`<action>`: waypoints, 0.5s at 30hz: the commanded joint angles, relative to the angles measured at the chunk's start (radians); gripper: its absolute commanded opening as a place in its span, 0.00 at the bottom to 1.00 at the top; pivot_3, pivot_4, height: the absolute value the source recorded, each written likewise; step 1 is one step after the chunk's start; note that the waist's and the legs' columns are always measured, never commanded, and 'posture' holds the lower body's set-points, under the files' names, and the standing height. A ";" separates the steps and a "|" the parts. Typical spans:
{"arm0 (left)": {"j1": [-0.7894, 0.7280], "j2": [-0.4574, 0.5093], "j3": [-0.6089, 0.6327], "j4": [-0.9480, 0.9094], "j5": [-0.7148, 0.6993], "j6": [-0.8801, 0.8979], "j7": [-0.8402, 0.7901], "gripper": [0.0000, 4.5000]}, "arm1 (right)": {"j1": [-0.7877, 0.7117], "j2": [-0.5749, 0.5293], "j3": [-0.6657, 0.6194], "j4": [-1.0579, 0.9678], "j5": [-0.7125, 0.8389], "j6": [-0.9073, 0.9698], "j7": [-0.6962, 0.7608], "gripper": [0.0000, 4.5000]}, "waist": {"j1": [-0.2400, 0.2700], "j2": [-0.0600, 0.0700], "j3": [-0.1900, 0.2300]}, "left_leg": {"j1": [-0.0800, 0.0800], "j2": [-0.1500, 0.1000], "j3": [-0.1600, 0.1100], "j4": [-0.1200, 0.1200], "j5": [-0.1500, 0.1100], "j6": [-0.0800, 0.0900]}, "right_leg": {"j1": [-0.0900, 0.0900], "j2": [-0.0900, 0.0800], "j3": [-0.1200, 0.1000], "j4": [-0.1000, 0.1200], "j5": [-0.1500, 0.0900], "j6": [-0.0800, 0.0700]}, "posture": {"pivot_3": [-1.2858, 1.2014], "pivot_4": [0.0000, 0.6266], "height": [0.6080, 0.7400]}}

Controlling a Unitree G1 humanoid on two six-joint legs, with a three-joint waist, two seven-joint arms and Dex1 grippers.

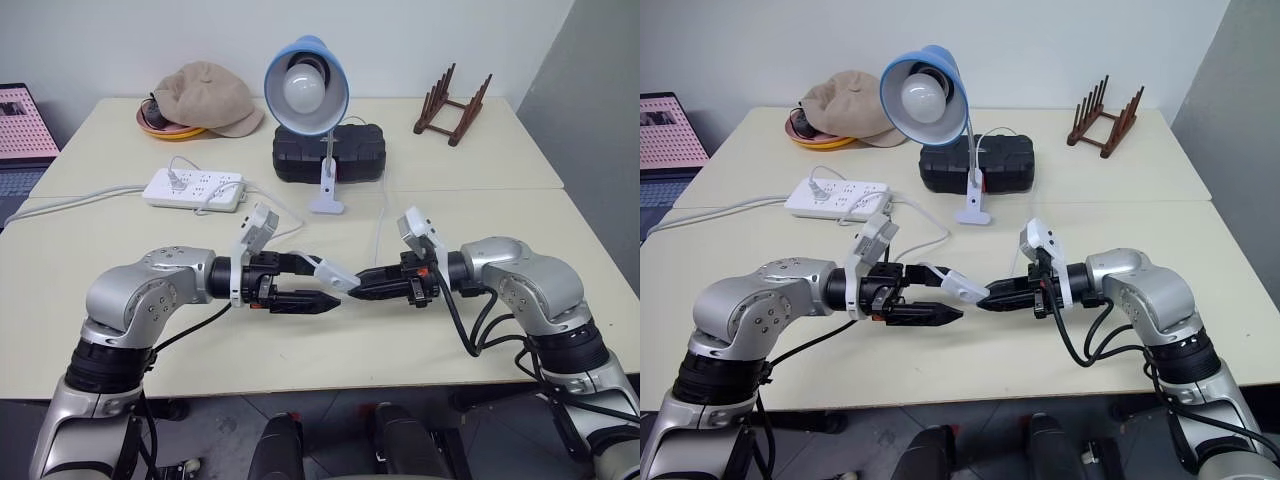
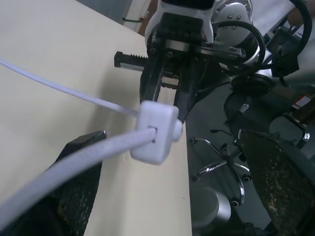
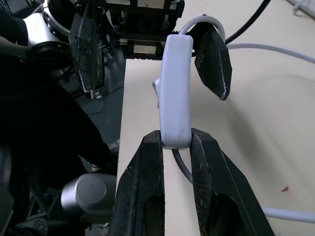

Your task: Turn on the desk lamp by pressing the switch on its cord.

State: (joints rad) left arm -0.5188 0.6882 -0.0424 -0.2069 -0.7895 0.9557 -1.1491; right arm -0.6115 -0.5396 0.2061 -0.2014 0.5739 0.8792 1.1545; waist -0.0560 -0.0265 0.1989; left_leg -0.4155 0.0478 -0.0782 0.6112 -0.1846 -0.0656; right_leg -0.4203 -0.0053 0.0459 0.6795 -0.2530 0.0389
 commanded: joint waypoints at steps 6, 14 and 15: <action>-0.046 0.002 -0.008 0.020 -0.022 0.010 -0.045 0.84 | -0.002 -0.009 -0.029 -0.058 0.052 0.014 -0.018 0.08 | 0.000 0.000 0.000 | 0.000 0.000 0.000 0.000 0.000 0.000 | 0.000 0.000 0.000 0.000 0.000 0.000 | 0.52 0.24 1.00; -0.055 0.008 -0.005 0.029 -0.021 0.020 -0.066 0.46 | 0.012 -0.030 -0.029 -0.063 0.066 0.013 -0.025 0.08 | 0.000 0.000 0.000 | 0.000 0.000 0.000 0.000 0.000 0.000 | 0.000 0.000 0.000 0.000 0.000 0.000 | 0.52 0.24 1.00; -0.055 0.009 -0.005 0.029 -0.020 0.021 -0.069 0.42 | 0.014 -0.033 -0.028 -0.063 0.067 0.012 -0.025 0.08 | 0.000 0.000 0.000 | 0.000 0.000 0.000 0.000 0.000 0.000 | 0.000 0.000 0.000 0.000 0.000 0.000 | 0.52 0.24 1.00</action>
State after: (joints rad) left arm -0.5539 0.6853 -0.0547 -0.1653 -0.7902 0.9749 -1.1988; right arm -0.5975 -0.5619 0.2062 -0.2265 0.6169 0.8983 1.1278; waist -0.0559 -0.0265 0.1989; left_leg -0.4154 0.0478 -0.0782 0.6113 -0.1846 -0.0656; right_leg -0.4204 -0.0054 0.0459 0.6794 -0.2530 0.0389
